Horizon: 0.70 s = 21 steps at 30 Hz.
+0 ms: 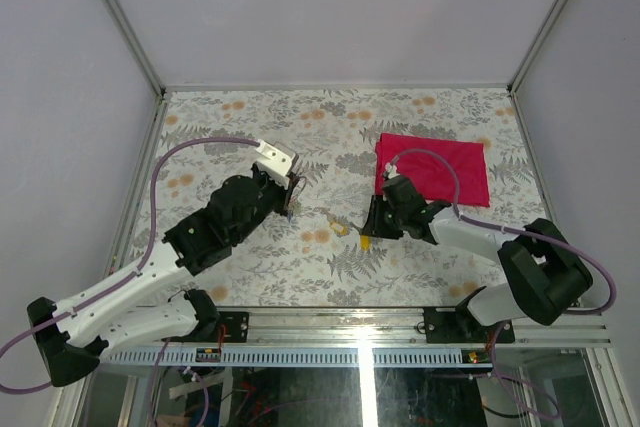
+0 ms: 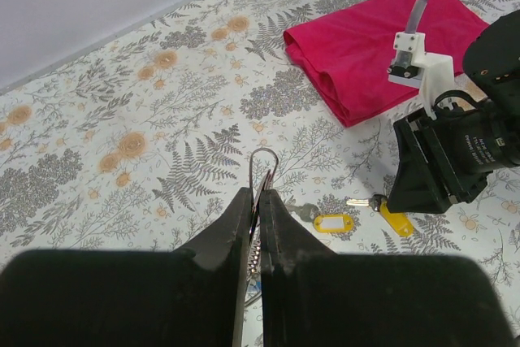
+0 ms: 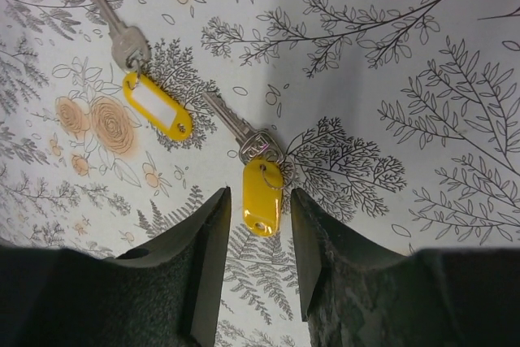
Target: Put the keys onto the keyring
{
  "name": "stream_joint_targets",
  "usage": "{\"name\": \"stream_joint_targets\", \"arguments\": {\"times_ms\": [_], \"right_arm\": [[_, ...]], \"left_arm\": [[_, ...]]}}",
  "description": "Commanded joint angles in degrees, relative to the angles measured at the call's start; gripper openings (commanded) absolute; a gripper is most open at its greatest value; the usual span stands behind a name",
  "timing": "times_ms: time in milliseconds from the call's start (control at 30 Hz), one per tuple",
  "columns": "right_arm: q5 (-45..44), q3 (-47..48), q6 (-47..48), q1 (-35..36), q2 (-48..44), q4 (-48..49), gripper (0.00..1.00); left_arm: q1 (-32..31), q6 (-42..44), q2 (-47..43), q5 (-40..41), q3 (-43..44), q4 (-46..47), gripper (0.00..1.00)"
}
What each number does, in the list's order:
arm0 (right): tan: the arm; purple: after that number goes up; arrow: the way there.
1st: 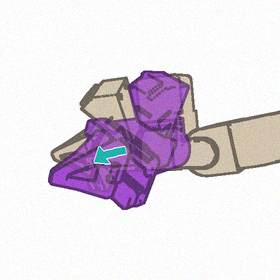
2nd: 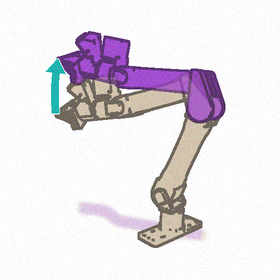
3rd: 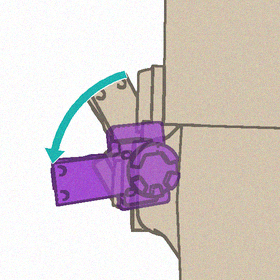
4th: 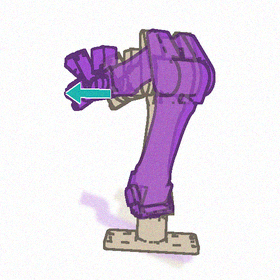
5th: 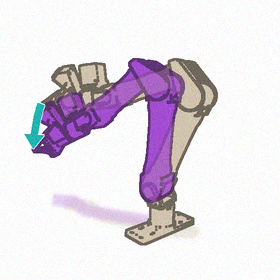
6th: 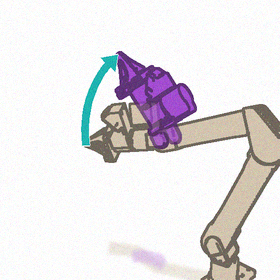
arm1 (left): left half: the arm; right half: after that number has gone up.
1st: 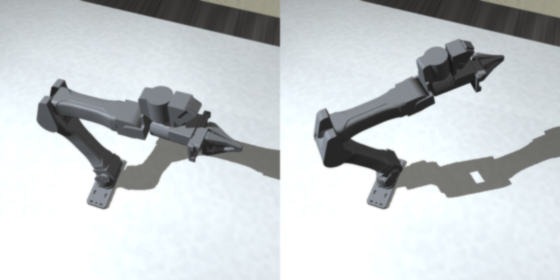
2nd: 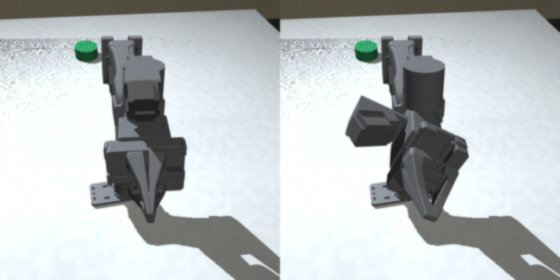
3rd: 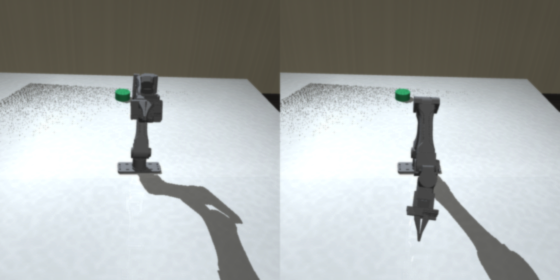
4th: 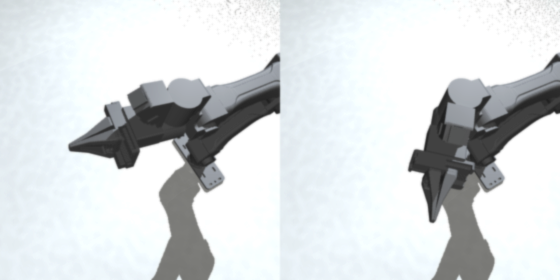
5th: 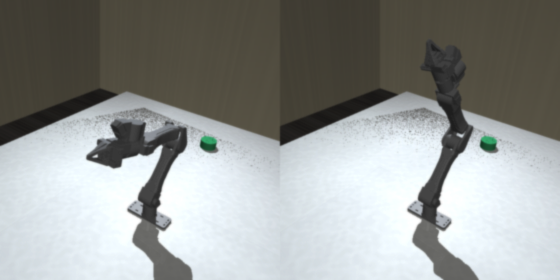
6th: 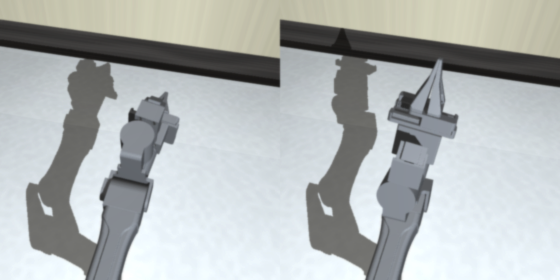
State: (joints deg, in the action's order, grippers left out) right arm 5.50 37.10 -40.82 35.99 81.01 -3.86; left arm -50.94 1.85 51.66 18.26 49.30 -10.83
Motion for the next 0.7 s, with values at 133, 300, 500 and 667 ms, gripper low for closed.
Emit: {"name": "stream_joint_targets", "arguments": {"times_ms": [133,300,500,667], "right_arm": [[-1.3,-1.57,-2.59,-0.85,2.66,4.92,0.41],[0.93,-2.93,-2.94,-1.77,3.29,7.23,0.39],[2.63,-3.05,-2.76,-2.88,4.77,8.73,0.32],[2.9,-2.91,-2.63,-3.19,5.42,8.69,0.28]], "left_arm": [[0.55,0.14,-1.28,0.11,-0.83,2.15,0.0],[0.81,0.33,-0.81,-0.29,-1.0,2.69,0.0],[0.97,0.68,-0.55,-0.51,-0.87,2.91,0.0],[1.15,0.68,-0.7,-0.6,-0.87,2.83,0.0]]}}
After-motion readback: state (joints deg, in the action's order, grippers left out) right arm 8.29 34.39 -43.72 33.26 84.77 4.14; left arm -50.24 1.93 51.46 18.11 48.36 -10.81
